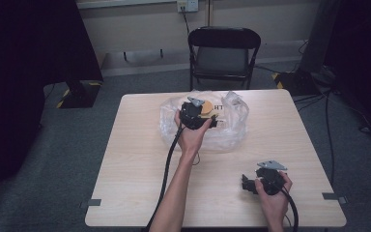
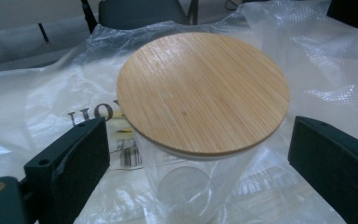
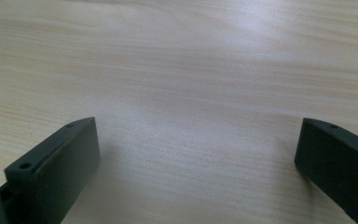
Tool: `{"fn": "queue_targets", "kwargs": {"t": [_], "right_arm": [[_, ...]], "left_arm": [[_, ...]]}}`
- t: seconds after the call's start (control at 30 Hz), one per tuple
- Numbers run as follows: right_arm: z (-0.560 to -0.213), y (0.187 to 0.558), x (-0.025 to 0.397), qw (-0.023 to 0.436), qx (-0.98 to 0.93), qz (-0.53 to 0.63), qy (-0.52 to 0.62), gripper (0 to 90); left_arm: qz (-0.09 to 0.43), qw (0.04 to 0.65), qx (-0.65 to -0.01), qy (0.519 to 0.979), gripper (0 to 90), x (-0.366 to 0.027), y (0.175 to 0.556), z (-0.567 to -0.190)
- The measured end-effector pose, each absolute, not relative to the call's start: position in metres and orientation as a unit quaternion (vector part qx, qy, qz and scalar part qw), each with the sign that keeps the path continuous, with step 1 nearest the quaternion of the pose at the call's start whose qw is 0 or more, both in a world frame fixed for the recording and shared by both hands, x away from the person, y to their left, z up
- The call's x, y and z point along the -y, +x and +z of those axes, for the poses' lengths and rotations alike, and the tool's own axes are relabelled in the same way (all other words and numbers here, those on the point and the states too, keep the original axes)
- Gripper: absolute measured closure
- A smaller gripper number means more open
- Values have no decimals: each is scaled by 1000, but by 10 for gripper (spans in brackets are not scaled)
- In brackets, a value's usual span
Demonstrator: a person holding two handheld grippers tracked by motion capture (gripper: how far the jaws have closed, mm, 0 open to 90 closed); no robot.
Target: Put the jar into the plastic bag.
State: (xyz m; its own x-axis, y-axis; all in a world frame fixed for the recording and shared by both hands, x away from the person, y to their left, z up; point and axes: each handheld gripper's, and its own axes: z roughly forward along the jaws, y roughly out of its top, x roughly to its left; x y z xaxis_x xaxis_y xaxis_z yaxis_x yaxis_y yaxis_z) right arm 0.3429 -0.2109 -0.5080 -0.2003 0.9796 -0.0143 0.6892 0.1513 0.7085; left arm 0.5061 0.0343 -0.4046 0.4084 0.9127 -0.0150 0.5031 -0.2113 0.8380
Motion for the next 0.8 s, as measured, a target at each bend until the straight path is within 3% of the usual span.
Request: {"fn": "queue_targets", "kwargs": {"t": [0.8], "right_arm": [[-508,343,211,248,-717,293,582,0]], "left_arm": [[270,444,-486,703,40,-69,456,-373]]}}
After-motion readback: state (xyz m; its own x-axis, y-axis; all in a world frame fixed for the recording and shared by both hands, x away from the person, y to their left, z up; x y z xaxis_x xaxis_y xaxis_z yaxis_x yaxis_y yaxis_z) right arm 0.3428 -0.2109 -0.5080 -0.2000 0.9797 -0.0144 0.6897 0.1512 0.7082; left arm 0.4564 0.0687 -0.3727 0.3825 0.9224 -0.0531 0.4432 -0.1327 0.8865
